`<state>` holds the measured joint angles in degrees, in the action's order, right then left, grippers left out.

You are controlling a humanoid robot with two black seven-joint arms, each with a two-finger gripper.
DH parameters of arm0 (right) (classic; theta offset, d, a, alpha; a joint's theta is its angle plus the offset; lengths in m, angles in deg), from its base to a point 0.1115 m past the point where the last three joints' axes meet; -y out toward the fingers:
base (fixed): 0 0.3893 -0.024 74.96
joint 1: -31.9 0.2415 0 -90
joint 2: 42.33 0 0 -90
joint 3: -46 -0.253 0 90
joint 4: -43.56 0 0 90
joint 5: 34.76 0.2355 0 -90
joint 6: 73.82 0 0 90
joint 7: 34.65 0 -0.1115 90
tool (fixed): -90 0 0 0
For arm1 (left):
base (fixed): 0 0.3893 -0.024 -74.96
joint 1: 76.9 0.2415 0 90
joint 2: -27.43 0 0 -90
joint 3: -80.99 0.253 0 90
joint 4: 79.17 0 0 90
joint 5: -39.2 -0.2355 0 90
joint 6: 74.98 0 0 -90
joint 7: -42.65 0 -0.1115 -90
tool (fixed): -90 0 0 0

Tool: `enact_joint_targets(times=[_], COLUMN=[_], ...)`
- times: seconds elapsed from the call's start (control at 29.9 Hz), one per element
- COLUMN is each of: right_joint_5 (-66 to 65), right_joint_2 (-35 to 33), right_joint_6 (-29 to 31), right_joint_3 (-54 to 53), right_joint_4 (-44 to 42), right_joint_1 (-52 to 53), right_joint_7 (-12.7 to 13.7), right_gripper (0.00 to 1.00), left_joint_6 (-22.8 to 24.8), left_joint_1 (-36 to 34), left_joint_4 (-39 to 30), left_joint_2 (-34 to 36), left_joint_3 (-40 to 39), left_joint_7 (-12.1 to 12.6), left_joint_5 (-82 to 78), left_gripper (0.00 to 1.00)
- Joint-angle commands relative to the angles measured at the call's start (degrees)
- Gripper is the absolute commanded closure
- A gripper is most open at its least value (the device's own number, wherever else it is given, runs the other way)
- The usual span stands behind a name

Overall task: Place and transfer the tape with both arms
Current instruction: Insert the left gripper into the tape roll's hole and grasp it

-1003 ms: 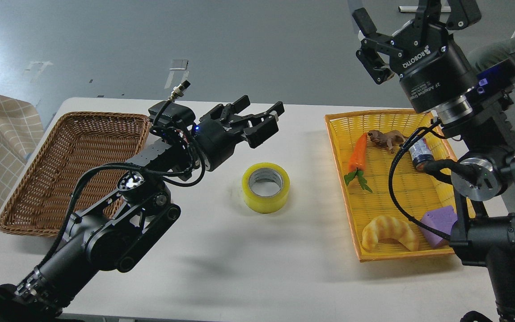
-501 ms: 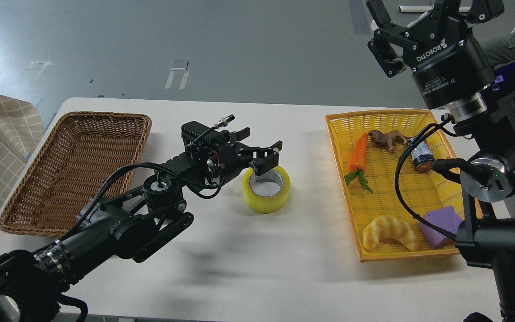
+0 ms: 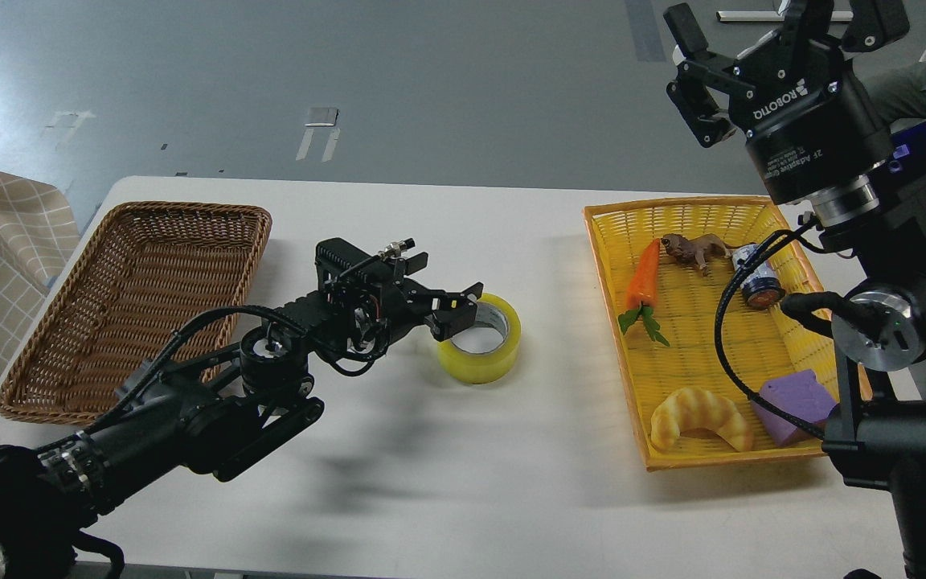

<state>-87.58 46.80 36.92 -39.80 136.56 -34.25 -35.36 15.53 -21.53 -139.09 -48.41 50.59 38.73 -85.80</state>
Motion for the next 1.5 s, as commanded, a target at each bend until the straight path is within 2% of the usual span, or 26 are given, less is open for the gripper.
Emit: enact_joint_targets(times=[0.0,0.64,0.94,1.07,1.17,1.27,1.47], right_joint_5=[0.00,0.00,0.00,0.00,0.00,0.00,0.00], right_joint_2=[0.00,-0.09,-0.09,-0.09,-0.09,-0.09,-0.70], right_joint_6=[0.00,-0.97,-1.05,-1.05,-1.05,-1.05,-1.05], right_joint_3=[-0.16,-0.87,-1.22,-1.22,-1.22,-1.31,-1.31], right_joint_4=[0.08,0.52,1.22,1.22,1.39,1.31,1.31], right_joint_1=[-0.73,-2.75,-4.33,-5.47,-6.26,-6.88,-7.14], right_joint_7=[0.00,0.00,0.00,0.00,-0.08,-0.08,-0.08], right_gripper=[0.00,0.00,0.00,0.00,0.00,0.00,0.00], left_joint_6=[0.02,0.20,0.46,0.72,0.73,0.73,0.81], left_joint_1=[0.09,0.00,-0.18,-0.53,-0.61,-0.61,-0.88], left_joint_4=[-0.11,2.53,4.37,4.37,4.37,4.29,4.37], left_joint_2=[0.08,-0.01,-0.53,-0.71,-0.97,-2.11,-2.38], left_joint_3=[0.69,3.07,2.98,3.07,2.98,2.98,3.07], left_joint_7=[-0.04,-1.01,-2.41,-2.41,-3.20,-3.20,-3.38], left_joint_5=[0.00,0.00,0.00,0.00,0.00,0.00,1.17], left_gripper=[0.02,0.04,0.08,0.13,0.24,0.29,0.29])
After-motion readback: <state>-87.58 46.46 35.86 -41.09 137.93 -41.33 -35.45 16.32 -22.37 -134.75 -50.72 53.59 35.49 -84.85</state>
